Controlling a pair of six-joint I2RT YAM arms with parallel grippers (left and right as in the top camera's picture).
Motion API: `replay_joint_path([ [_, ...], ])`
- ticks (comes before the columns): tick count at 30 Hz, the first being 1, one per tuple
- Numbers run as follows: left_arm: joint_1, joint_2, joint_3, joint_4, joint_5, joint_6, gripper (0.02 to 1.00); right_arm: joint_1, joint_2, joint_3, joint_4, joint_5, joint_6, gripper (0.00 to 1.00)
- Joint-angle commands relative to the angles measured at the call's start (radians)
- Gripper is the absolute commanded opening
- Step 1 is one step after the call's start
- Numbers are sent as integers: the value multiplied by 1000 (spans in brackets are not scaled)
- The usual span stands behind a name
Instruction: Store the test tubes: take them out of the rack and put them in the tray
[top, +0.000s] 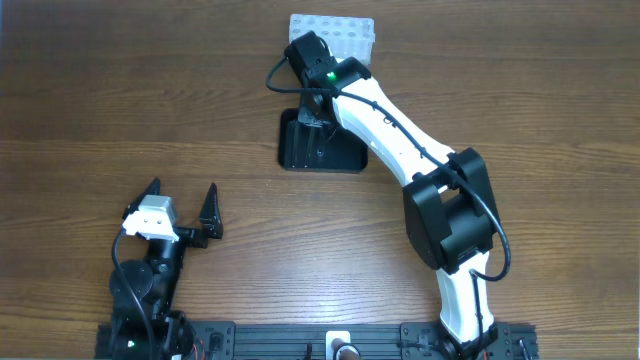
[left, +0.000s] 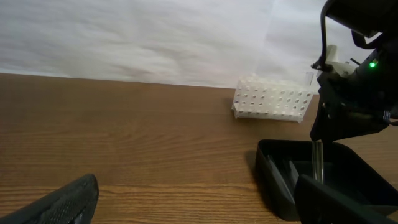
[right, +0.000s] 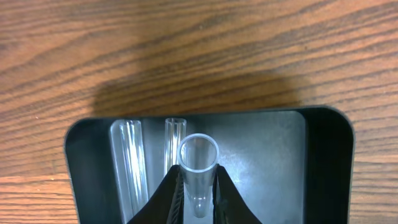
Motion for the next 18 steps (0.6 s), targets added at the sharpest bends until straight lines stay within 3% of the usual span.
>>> replay_joint_path([
  [1, 6, -8, -5, -3, 13, 11, 1000, 4, 31, -8, 0, 4, 19, 121],
  [8, 6, -8, -5, -3, 13, 11, 1000, 4, 56, -8, -4, 4, 19, 163],
  [14, 6, -8, -5, -3, 13, 11, 1000, 4, 69, -8, -6, 4, 18, 327],
  [18, 6, -8, -5, -3, 13, 11, 1000, 3, 68, -7, 15, 5, 14, 336],
])
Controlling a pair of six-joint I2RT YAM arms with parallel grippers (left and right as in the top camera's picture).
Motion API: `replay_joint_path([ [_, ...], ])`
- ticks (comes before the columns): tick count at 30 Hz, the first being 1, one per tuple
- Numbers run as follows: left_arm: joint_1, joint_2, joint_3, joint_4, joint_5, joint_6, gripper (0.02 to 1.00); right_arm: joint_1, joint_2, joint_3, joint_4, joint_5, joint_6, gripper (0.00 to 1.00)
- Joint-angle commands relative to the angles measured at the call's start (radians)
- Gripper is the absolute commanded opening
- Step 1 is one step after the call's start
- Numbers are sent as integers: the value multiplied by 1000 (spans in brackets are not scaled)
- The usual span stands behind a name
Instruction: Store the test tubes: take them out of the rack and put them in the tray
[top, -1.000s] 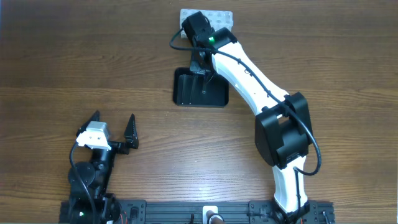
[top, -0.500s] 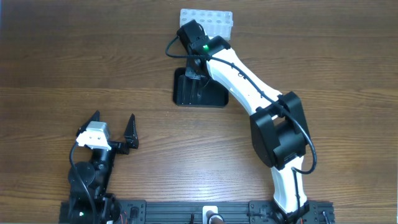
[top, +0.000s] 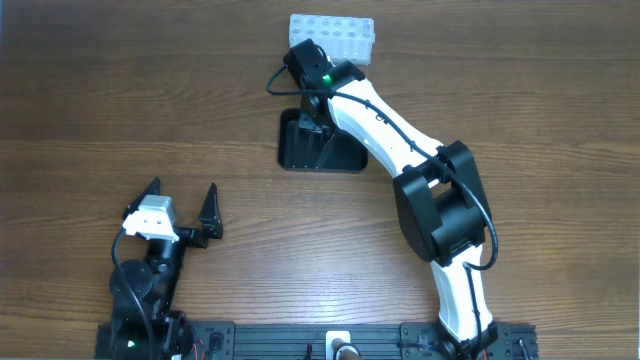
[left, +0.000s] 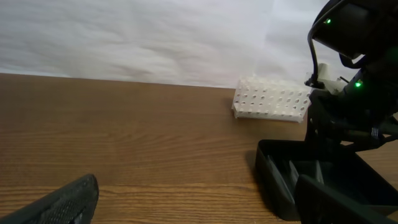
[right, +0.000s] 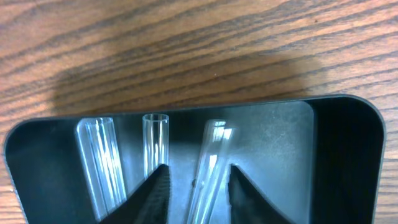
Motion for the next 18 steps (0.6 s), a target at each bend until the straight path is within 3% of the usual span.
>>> replay_joint_path([
  [1, 6, -8, -5, -3, 13, 11, 1000, 3, 11, -5, 29, 4, -7, 338],
  [6, 6, -8, -5, -3, 13, 11, 1000, 2, -52, 4, 78, 15, -78, 393],
  [10, 6, -8, -5, -3, 13, 11, 1000, -4, -152, 4, 119, 119, -151, 654],
  [12, 6, -8, -5, -3, 13, 11, 1000, -13, -199, 4, 153, 212, -198, 776],
  [14, 6, -8, -5, -3, 13, 11, 998, -37, -232, 4, 211, 298, -251, 851],
  [18, 6, -8, -5, -3, 13, 11, 1000, -93, -226, 4, 329, 321, -339, 899],
])
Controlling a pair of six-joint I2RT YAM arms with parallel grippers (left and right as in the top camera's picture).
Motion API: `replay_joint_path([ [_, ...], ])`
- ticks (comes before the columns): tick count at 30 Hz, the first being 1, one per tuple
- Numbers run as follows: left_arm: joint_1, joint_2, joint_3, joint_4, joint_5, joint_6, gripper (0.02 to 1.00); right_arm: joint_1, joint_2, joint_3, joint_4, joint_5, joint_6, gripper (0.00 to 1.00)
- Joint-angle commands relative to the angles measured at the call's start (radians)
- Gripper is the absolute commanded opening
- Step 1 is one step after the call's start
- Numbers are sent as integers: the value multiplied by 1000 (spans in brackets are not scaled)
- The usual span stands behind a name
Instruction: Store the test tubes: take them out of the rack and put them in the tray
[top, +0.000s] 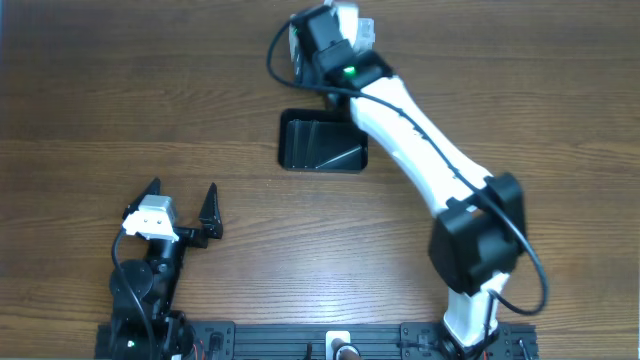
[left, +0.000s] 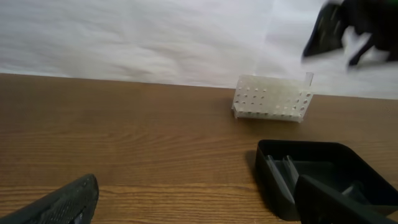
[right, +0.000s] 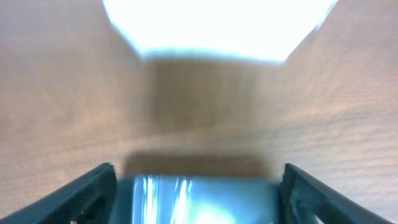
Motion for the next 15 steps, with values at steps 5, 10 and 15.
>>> replay_joint_path([
  [5, 6, -8, -5, -4, 13, 11, 1000, -136, 32, 5, 166, 120, -151, 919],
  [10, 6, -8, -5, -4, 13, 11, 1000, -177, 124, 5, 270, 58, -220, 939],
  [15, 6, -8, -5, -4, 13, 11, 998, -182, 181, 5, 340, 50, -249, 939],
])
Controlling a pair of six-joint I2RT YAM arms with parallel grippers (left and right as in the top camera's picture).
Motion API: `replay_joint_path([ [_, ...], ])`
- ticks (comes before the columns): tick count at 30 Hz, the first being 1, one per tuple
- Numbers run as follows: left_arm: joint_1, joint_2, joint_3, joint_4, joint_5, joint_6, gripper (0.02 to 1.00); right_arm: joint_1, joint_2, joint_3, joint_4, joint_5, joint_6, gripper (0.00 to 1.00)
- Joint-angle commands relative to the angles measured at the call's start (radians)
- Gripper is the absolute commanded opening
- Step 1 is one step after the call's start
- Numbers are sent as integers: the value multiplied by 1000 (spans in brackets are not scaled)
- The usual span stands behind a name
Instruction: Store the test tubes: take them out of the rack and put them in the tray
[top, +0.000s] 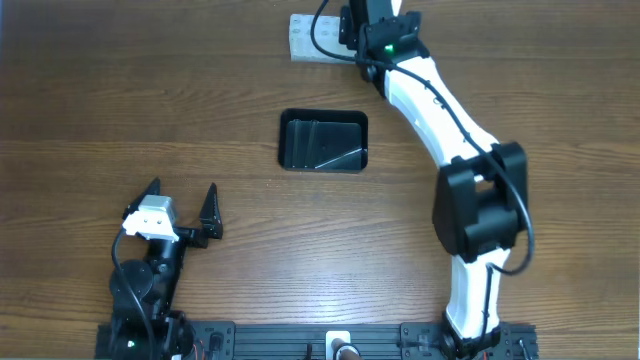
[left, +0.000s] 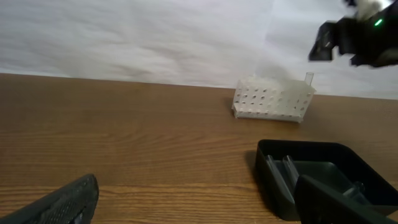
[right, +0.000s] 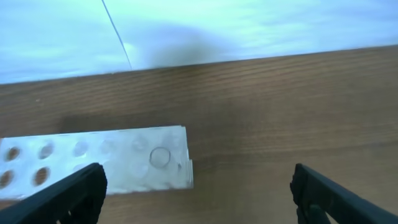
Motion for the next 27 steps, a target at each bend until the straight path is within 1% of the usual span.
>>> replay_joint_path([
  [1, 6, -8, -5, -3, 13, 11, 998, -2, 51, 0, 39, -23, -52, 939],
  [8, 6, -8, -5, -3, 13, 11, 1000, -6, 91, 0, 47, -22, -53, 923],
  [11, 6, -8, -5, -3, 13, 11, 998, -6, 101, 0, 64, -23, -70, 875],
  [17, 6, -8, -5, -3, 13, 11, 1000, -6, 121, 0, 94, -23, -72, 796],
  [19, 6, -8, -5, -3, 13, 11, 1000, -6, 122, 0, 99, -23, -71, 744],
  [20, 6, -8, -5, -3, 13, 11, 1000, -6, 124, 0, 103, -23, -72, 676],
  [24, 6, -8, -5, -3, 13, 11, 1000, -8, 132, 0, 117, -23, -75, 524],
  [27, 6, -8, -5, -3, 13, 11, 998, -8, 135, 0, 121, -23, -75, 443],
])
